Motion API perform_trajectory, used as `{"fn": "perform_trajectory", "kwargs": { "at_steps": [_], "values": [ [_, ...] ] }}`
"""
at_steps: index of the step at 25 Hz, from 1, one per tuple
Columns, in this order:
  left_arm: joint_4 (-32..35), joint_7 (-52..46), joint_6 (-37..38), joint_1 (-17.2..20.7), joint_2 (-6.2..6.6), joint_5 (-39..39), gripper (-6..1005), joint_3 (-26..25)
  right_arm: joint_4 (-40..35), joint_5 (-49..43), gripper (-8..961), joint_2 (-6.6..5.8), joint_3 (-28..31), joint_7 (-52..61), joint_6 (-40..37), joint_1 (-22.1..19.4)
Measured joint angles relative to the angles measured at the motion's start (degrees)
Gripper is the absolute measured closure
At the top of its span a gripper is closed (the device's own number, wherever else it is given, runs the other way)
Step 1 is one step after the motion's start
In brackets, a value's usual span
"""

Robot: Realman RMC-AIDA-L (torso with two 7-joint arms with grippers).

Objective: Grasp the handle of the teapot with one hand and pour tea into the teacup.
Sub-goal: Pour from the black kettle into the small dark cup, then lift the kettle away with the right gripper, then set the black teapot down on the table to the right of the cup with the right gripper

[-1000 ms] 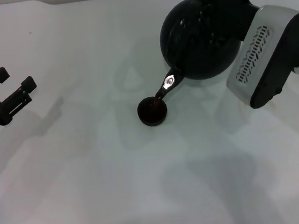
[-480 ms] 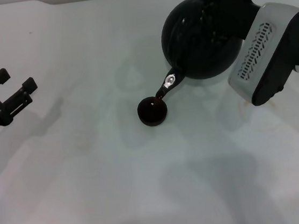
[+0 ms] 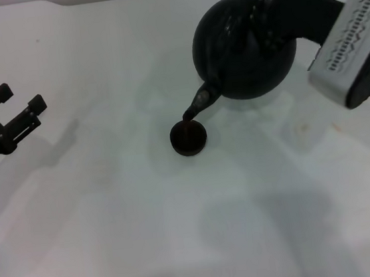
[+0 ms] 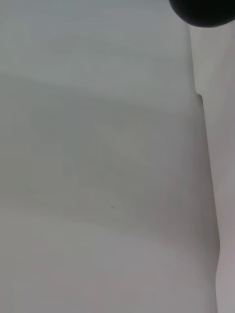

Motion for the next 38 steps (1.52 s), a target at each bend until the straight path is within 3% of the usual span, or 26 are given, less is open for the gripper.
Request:
{"fn": "perform_trajectory", "kwargs": {
  "at_steps": [16,28,38],
  "values": [
    [0.00,0.00,0.53,-0.84,0.09,0.63,238,0.00,5.87,11.78,846,-0.36,6.51,2.28,-6.87,-0.40],
    [-0.01,-0.26,1.45,-2.27,0.48,1.48,239,0.03,7.48,8.68,846,-1.21,20.76,14.18,-26.75,-7.67],
    [-0.01,-0.36,2.18,-3.96,0.53,2.20,238,0.00,8.57,4.33,846,-0.38,22.91,13.90,-30.12,-9.93]
  ]
}}
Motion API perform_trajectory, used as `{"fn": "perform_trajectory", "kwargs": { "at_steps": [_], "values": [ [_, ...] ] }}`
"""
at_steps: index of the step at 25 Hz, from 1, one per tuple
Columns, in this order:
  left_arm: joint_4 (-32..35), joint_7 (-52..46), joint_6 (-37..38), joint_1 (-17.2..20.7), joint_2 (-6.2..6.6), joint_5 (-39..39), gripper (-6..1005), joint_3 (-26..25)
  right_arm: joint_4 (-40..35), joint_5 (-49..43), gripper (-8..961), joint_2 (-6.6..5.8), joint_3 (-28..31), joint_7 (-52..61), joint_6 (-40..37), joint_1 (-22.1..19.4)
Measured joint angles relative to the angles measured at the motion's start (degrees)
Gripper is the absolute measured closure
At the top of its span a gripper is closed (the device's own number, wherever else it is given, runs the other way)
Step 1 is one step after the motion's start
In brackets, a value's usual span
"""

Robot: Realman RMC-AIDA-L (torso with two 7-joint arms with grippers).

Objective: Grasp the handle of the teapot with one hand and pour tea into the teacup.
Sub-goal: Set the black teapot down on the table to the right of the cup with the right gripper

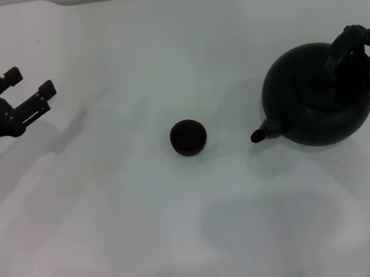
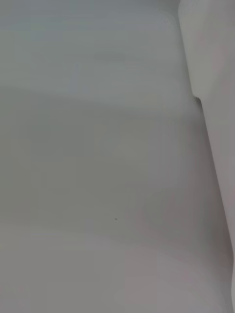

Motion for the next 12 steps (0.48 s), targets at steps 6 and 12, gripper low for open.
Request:
{"fn": "perform_trajectory", "kwargs": {
  "at_steps": [6,12],
  "values": [
    [0.00,0.00,0.06,-0.15,-0.11,0.00,239,-0.01,1.48,-0.06,847,0.02,0.12,-2.91,-0.06,0.55],
    [0.00,0.00,0.10,0.22,-0.30,0.00,239,-0.01,3.81,-0.06,847,0.02,0.91,-4.74,-0.71,1.73]
  ]
}}
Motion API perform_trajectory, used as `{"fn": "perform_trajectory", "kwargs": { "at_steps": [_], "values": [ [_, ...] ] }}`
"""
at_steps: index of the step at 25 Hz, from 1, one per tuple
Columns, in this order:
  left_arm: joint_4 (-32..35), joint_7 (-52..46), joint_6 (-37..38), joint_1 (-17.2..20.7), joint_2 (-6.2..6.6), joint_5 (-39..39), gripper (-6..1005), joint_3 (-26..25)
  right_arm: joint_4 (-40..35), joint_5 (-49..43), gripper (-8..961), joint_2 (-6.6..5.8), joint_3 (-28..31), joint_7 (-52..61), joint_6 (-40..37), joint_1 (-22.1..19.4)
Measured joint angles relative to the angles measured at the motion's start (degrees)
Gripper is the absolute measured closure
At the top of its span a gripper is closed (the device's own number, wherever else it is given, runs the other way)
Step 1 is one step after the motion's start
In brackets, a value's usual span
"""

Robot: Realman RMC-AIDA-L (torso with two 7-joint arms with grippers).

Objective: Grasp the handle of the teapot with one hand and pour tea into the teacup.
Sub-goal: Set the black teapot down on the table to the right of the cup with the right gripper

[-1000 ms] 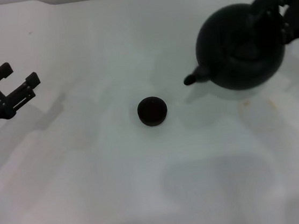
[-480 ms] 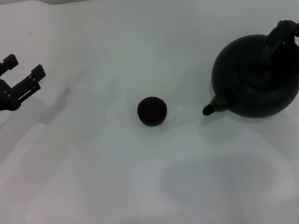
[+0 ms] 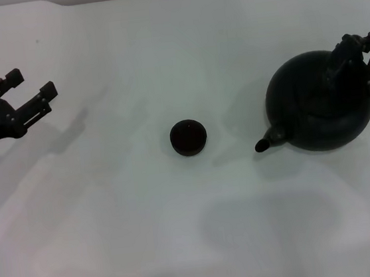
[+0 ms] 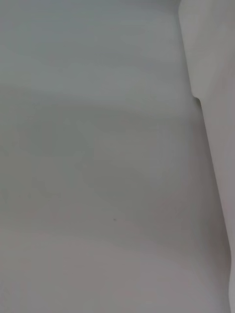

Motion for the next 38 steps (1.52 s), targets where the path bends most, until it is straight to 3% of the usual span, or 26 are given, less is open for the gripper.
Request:
{"fn": "perform_trajectory", "kwargs": {
  "at_steps": [31,35,38],
  "values": [
    [-0.49,-0.06,-0.76,0.26,-0.22,-0.01,239,0.25,1.92,0.76,821,0.44,0.63,-4.25,0.33,0.23],
    [-0.74,0.18,-0.86,0.28,-0.22,-0.01,239,0.27,1.95,1.58,649,0.44,0.98,-4.16,0.06,0.26],
    [-0.79,0.22,-0.87,0.30,-0.22,-0.01,239,0.07,2.18,2.35,634,0.42,1.36,-4.13,-0.28,0.21]
  ]
}}
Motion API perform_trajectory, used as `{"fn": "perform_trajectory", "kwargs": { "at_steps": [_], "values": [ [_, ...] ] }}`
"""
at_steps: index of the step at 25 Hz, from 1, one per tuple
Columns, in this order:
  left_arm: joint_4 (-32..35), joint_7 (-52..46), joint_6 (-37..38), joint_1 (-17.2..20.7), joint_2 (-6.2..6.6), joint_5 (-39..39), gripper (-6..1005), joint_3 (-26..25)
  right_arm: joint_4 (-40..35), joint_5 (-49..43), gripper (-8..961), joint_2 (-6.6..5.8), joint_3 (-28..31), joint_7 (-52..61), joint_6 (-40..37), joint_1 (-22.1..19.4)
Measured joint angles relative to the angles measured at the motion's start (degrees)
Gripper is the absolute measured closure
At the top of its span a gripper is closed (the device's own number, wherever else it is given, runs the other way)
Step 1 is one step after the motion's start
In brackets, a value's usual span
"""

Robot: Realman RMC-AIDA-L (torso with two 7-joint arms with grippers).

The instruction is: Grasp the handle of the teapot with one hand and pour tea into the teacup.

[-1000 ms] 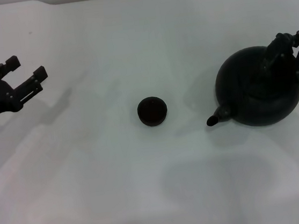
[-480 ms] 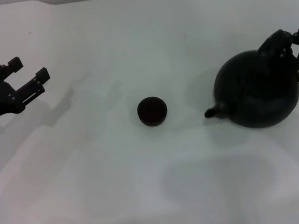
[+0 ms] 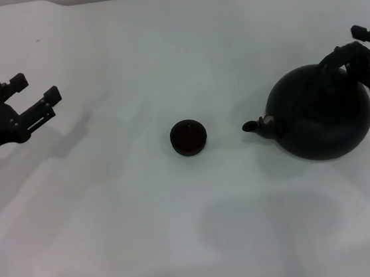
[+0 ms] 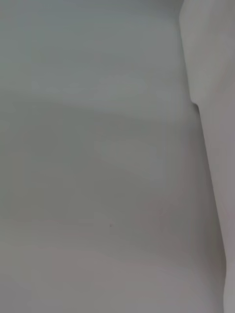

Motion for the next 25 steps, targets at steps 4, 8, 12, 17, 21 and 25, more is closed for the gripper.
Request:
{"fn": "perform_trajectory", "kwargs": {
  "at_steps": [4,8,12,17,21,25],
  "values": [
    [-0.02,0.02,0.25,0.00,0.00,0.00,239,-0.08,2.11,2.42,584,-0.20,2.59,0.14,-4.44,0.03],
    [-0.02,0.04,0.25,0.00,0.00,0.00,239,-0.08,5.46,2.79,446,-0.34,7.28,2.42,-13.03,0.77],
    [0.00,0.04,0.12,-0.01,0.00,0.00,239,-0.07,10.12,1.06,170,-1.21,11.58,6.43,-21.19,2.67],
    [0.18,0.04,0.03,-0.35,0.00,0.00,239,-0.07,16.59,-1.03,127,-1.87,15.26,6.80,-28.65,5.28],
    [0.44,0.05,-0.03,-0.43,0.00,0.00,239,0.00,18.93,-1.68,93,-2.01,17.25,6.46,-30.38,5.90],
    [0.54,0.08,-0.24,-0.28,0.07,0.00,239,0.02,19.15,-3.58,76,-1.97,19.47,6.20,-30.80,5.36]
  ]
}}
